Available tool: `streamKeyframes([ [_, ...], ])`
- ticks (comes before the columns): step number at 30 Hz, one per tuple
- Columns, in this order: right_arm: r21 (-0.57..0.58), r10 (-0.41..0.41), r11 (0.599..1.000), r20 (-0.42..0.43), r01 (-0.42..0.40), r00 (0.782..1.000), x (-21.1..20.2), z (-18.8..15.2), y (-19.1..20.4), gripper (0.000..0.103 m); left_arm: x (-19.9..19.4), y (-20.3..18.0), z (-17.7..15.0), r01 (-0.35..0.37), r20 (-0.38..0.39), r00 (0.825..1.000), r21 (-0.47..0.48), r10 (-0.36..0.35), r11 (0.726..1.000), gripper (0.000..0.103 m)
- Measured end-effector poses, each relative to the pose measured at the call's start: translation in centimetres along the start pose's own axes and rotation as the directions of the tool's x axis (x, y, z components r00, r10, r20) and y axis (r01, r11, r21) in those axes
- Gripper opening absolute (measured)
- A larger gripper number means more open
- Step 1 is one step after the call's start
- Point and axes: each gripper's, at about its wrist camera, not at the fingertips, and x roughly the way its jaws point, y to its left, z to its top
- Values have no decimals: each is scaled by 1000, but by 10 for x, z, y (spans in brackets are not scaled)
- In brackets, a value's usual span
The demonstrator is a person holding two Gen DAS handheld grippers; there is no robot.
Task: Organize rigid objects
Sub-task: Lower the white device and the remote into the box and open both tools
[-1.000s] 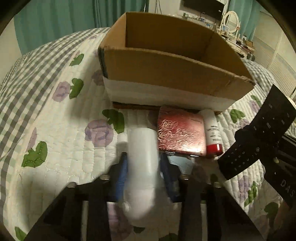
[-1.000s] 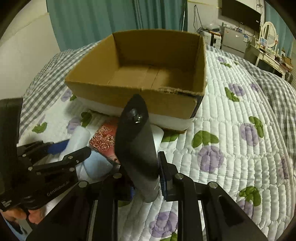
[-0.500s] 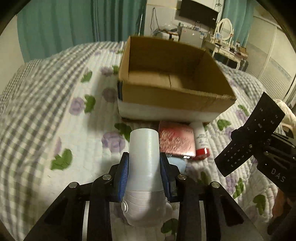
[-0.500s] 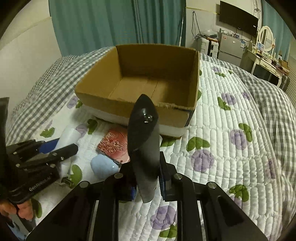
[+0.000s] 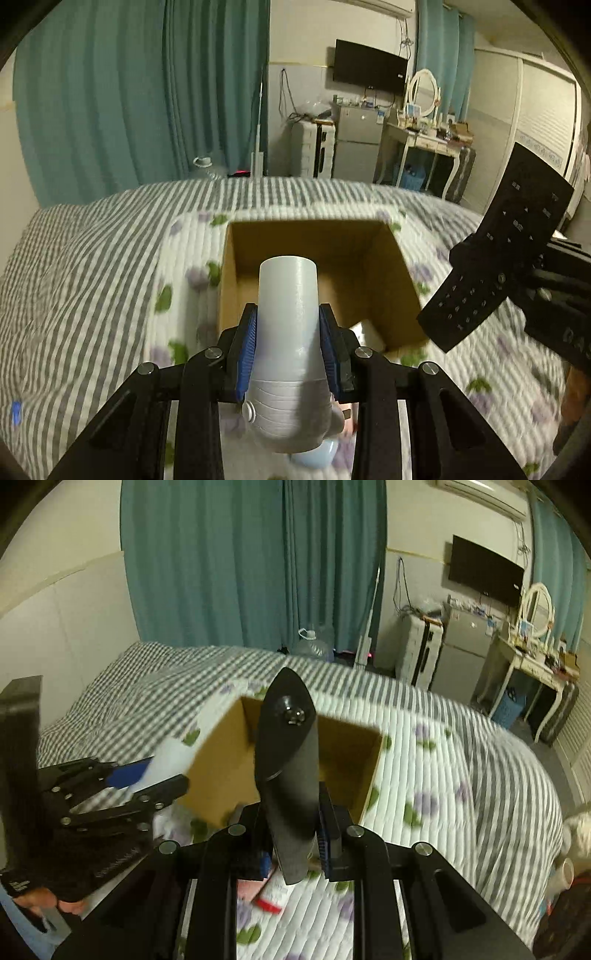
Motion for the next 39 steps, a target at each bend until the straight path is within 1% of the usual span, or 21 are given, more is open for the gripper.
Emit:
streamKeyframes([
  [3, -17, -4, 1000, -21, 3, 1000, 17, 20, -5, 18, 26, 0, 19, -14, -8, 1000, 4, 14, 1000, 33],
  [6, -27, -12, 1000, -57, 10, 998, 40, 24, -9, 18, 65, 3, 27, -25, -57, 998, -5, 25, 1000, 33],
  [10, -19, -6, 1000, -111, 4, 994, 74, 16, -18, 18, 102, 2, 20, -36, -94, 995, 16, 38, 999, 33],
  [13, -20, -1, 1000, -142, -2, 990, 94, 6, -23, 18, 118, 0, 11, -20, -105, 994, 18, 22, 1000, 33],
  [15, -12, 5, 1000, -153, -6, 988, 103, 0, -27, 18, 124, -2, 8, -23, -103, 994, 28, 26, 999, 33],
  [19, -4, 10, 1000, -167, -11, 986, 114, -5, -33, 18, 128, -2, 9, -21, -98, 995, 30, 24, 999, 36],
  [20, -5, 10, 1000, -171, -11, 985, 118, -5, -34, 18, 126, -1, 10, -21, -94, 995, 27, 23, 999, 39],
  [21, -5, 10, 1000, -173, -11, 985, 120, -4, -34, 18, 123, 0, 11, -23, -89, 996, 24, 25, 999, 46],
  [22, -8, 8, 1000, -175, -10, 985, 122, -4, -33, 18, 119, 2, 13, -27, -75, 997, 21, 28, 999, 49],
  [27, -1, 11, 1000, -205, -11, 979, 140, 0, -32, 18, 97, 13, 23, -39, -24, 999, 5, 39, 999, 49],
  [30, -8, -1, 1000, -229, -1, 973, 153, 1, -30, 18, 88, 21, 27, -62, -2, 998, -1, 62, 998, 50],
  [31, -13, -4, 1000, -243, 1, 970, 160, 2, -28, 18, 84, 24, 28, -72, 8, 997, -4, 72, 997, 52],
  [33, -16, -11, 1000, -262, 7, 965, 171, 3, -26, 18, 79, 29, 30, -81, 20, 997, -14, 81, 997, 59],
  [35, -15, -18, 1000, -267, 15, 963, 179, 6, -23, 19, 75, 33, 30, -84, 31, 996, -20, 84, 996, 61],
  [36, -5, -20, 1000, -272, 19, 962, 183, 8, -23, 21, 72, 34, 30, -87, 37, 995, -21, 88, 996, 64],
  [37, 8, -17, 1000, -275, 20, 961, 186, 11, -24, 34, 70, 35, 29, -90, 40, 995, -23, 91, 996, 68],
  [38, 25, -13, 999, -271, 21, 963, 185, 15, -25, 46, 68, 35, 28, -92, 43, 995, -25, 93, 995, 75],
  [39, 50, -11, 998, -249, 24, 968, 182, 19, -27, 62, 64, 36, 27, -92, 50, 994, -29, 94, 995, 80],
])
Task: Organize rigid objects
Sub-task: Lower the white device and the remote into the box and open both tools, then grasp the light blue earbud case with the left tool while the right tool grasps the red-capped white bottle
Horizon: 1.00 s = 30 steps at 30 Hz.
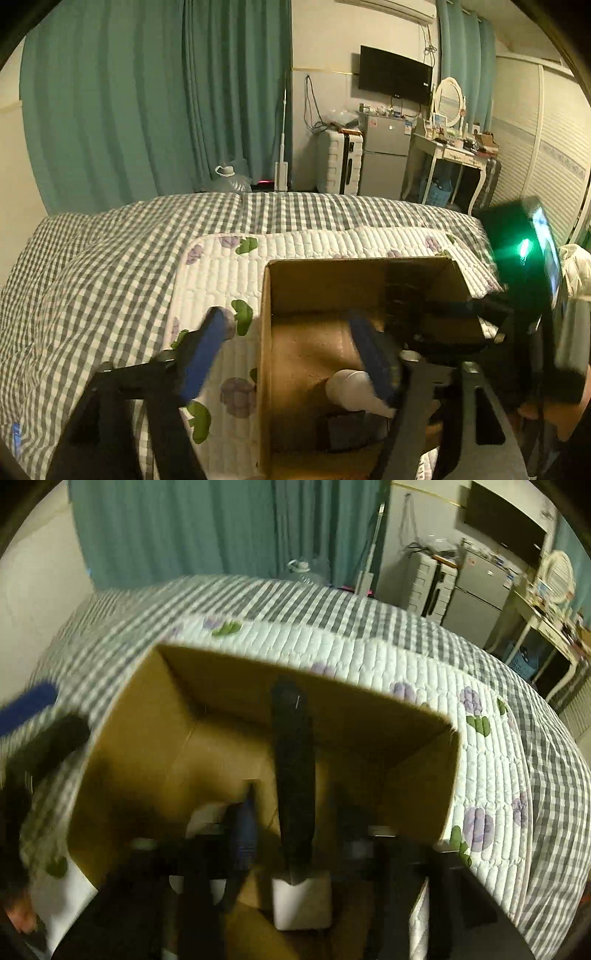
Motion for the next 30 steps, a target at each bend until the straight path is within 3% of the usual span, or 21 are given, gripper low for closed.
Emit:
streamKeyframes([
  [3, 30, 15, 999, 59, -16, 998, -19, 7, -2, 64, -9, 2, -4, 6, 5, 1000, 4, -6, 1000, 80],
  [9, 10, -46, 999, 155, 45, 987, -78, 4, 0, 67, -38, 3, -14, 5, 12, 1000, 6, -5, 1000, 89],
  [17, 1, -102, 995, 224, 104, 969, -156, -51, 5, 81, -79, -3, -41, -13, 23, 1000, 9, 13, 1000, 100],
  [19, 4, -113, 993, 225, 115, 968, -162, -69, 7, 87, -86, -7, -55, -26, 24, 999, 18, 26, 999, 100],
  [24, -3, -120, 992, 192, 123, 974, -154, -120, 13, 87, -86, -10, -89, -29, -19, 999, 4, 29, 1000, 100],
  [30, 50, -75, 996, 104, 70, 992, -110, -164, 6, 87, -49, -22, -140, -31, -130, 991, -1, 31, 1000, 100],
])
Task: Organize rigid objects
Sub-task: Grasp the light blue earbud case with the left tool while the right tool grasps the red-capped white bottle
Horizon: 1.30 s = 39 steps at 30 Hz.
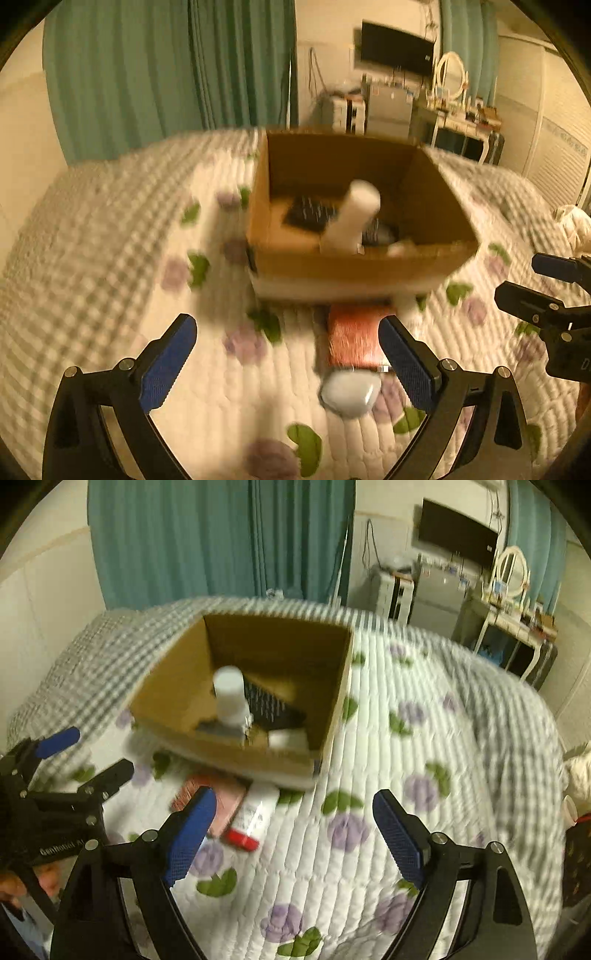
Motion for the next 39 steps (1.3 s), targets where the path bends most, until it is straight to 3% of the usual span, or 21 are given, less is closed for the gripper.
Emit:
streamKeyframes([
  [6, 24, 17, 1000, -63, -15, 998, 39, -27, -11, 87, 36, -21, -34, 38, -95, 995, 2, -38, 999, 100],
  [12, 67, 47, 997, -102, -40, 994, 57, -39, -21, 87, 56, -46, -53, 52, -146, 989, 84, -39, 995, 99],
  [16, 90, 60, 995, -101, -51, 993, 57, -41, -26, 87, 66, -67, -65, 34, -140, 990, 174, -10, 984, 97],
  [17, 93, 61, 994, -98, -52, 993, 57, -41, -26, 87, 66, -71, -67, 20, -136, 991, 194, 7, 981, 93],
  [20, 96, 52, 994, -95, -43, 994, 56, -42, -26, 87, 59, -80, -70, 53, -130, 991, 220, -25, 974, 55],
  [22, 96, 48, 995, -91, -39, 995, 55, -42, -25, 87, 56, -82, -72, 62, -138, 990, 227, -31, 972, 55],
  [30, 86, 43, 996, -88, -36, 995, 56, -42, -16, 87, 24, -48, -55, 58, -94, 994, 79, -50, 995, 55],
  [33, 74, 65, 996, -111, -57, 992, 67, -38, -8, 85, 23, -35, -44, 32, -76, 997, 58, -28, 998, 55],
  [39, 65, 95, 994, -187, -84, 978, 99, -29, 10, 67, 35, -6, -28, -42, -68, 997, -31, 39, 999, 55],
])
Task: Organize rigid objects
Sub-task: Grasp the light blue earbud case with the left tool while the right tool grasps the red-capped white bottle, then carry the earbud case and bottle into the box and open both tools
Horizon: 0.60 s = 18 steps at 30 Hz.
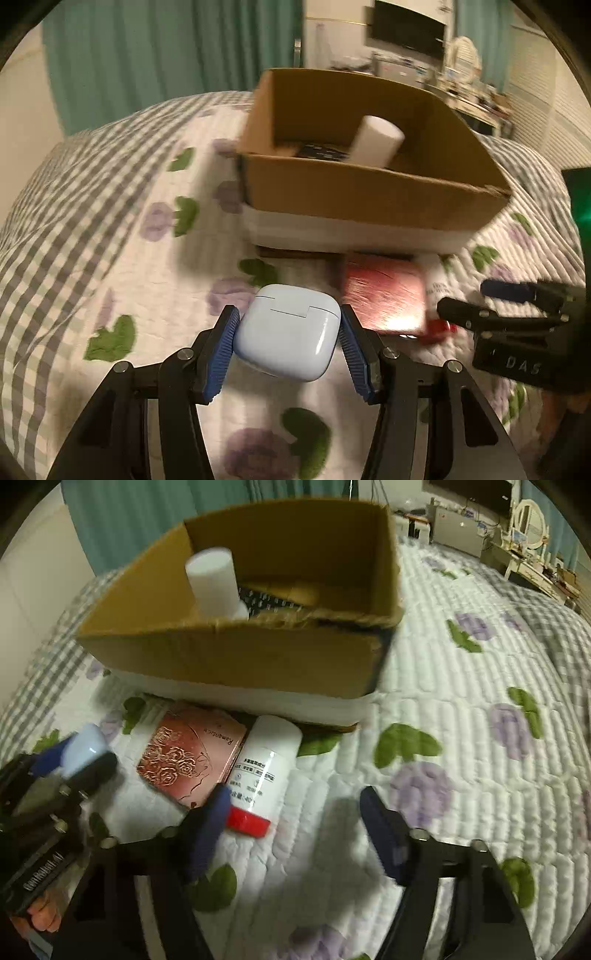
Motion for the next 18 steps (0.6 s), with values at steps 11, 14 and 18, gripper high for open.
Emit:
streamKeyframes([
  [11, -26, -53, 998, -41, 52, 998, 40, 11, 21, 42, 0, 22, -5, 21, -13, 1000, -46, -22, 999, 55],
  [14, -16, -49, 999, -6, 49, 999, 27, 4, 20, 37, -3, 22, -5, 28, -13, 1000, -43, -28, 999, 55],
  [18, -13, -53, 998, 29, 53, 998, 6, -9, 16, 36, -11, 18, -5, 43, -16, 999, -35, -43, 998, 55],
])
